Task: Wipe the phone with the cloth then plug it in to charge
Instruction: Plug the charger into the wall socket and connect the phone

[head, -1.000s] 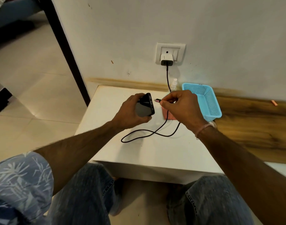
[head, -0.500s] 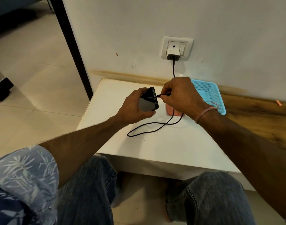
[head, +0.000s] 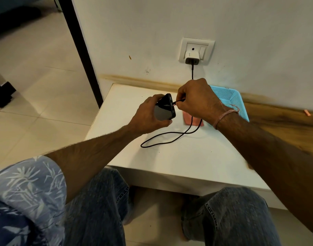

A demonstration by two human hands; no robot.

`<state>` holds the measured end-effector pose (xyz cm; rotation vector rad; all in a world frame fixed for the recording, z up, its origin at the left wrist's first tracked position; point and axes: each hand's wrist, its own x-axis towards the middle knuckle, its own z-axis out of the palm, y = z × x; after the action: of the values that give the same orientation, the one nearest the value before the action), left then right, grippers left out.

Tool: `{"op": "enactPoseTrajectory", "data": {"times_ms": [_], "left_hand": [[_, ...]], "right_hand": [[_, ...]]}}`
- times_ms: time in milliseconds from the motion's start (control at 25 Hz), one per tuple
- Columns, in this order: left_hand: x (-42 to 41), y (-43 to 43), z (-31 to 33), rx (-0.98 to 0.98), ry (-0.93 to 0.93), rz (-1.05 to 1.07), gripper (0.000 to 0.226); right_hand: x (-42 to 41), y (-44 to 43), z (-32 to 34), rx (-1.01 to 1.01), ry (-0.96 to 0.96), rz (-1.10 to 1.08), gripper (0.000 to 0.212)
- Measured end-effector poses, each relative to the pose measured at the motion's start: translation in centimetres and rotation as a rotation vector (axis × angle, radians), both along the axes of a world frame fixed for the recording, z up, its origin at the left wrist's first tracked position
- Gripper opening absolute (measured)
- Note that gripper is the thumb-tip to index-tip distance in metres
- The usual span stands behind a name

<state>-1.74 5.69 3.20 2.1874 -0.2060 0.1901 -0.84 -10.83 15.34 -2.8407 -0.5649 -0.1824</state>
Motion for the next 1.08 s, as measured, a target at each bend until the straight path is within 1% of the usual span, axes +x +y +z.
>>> {"op": "enactPoseTrajectory", "data": {"times_ms": [440,680,840,1080], "left_hand": [[0.1,-0.1,0.0,0.000,0.000,0.022,0.088],[0.2,-0.3,-0.1,-0.003,-0.004,0.024,0.087],[0.2,-0.3,-0.2,-0.010,-0.012,0.029,0.087],[0.3,-0.4,-0.3,-0.012,-0.006,0.025,0.087]], "right_hand": [[0.6,0.9,0.1,-0.047,0.015,-0.027,0.013],[1.0,1.0,0.3,-0.074,0.012,0.000,0.014],[1.2,0.9,0.4,-0.064,0.022,0.029,0.011],[1.3,0.5,-0.3,-0.041,0.003,0.010,0.012]]}}
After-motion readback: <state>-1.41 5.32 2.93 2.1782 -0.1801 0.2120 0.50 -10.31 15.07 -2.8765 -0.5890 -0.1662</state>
